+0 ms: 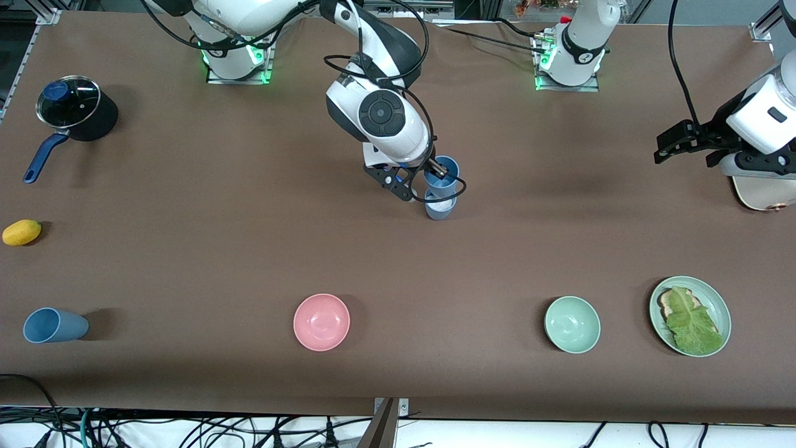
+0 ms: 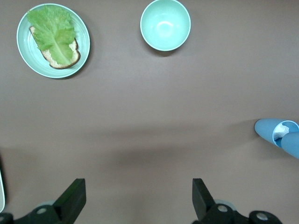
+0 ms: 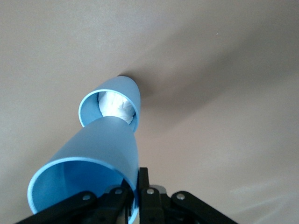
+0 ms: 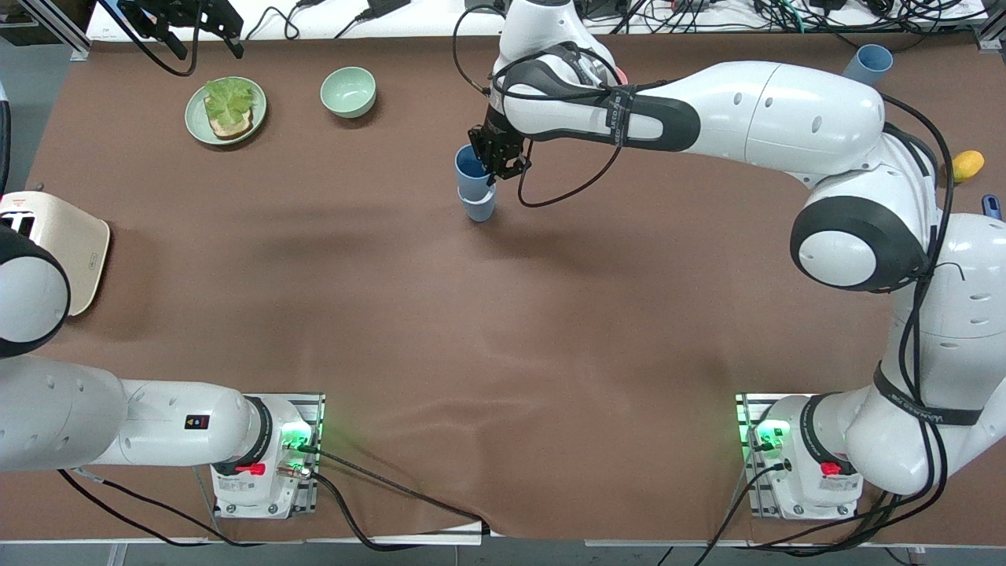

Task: Stack blue cups with both arms
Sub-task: 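Lower the held blue cup into the tissue cup with the right gripper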

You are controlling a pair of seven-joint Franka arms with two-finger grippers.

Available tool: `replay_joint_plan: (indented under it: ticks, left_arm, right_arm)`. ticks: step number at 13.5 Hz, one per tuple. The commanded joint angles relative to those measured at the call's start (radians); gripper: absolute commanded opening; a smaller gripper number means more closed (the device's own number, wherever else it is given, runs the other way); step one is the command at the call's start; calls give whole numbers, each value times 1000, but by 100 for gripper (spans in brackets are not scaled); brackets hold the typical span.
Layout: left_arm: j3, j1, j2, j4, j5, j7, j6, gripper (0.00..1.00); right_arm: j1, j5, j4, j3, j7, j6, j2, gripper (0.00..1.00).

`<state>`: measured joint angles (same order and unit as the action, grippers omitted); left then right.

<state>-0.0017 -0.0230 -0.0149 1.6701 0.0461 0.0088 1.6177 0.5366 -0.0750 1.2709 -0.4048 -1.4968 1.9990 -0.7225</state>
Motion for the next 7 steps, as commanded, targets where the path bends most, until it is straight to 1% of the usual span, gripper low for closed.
replay_joint_plan:
  ticks: [1,3,7]
  left_arm:
    - [9,-3,10,-23,21,8,2,100]
    - [8,-3,10,-26,23,10,2,100]
    - [6,-5,10,-30,23,8,-13,100]
  right_arm:
    - [11,9,-39,4,-16,-6,-31,0]
    - [13,37,-35,3,-14,-8,-38,0]
    - [13,38,-36,4,-20,-3,-48,0]
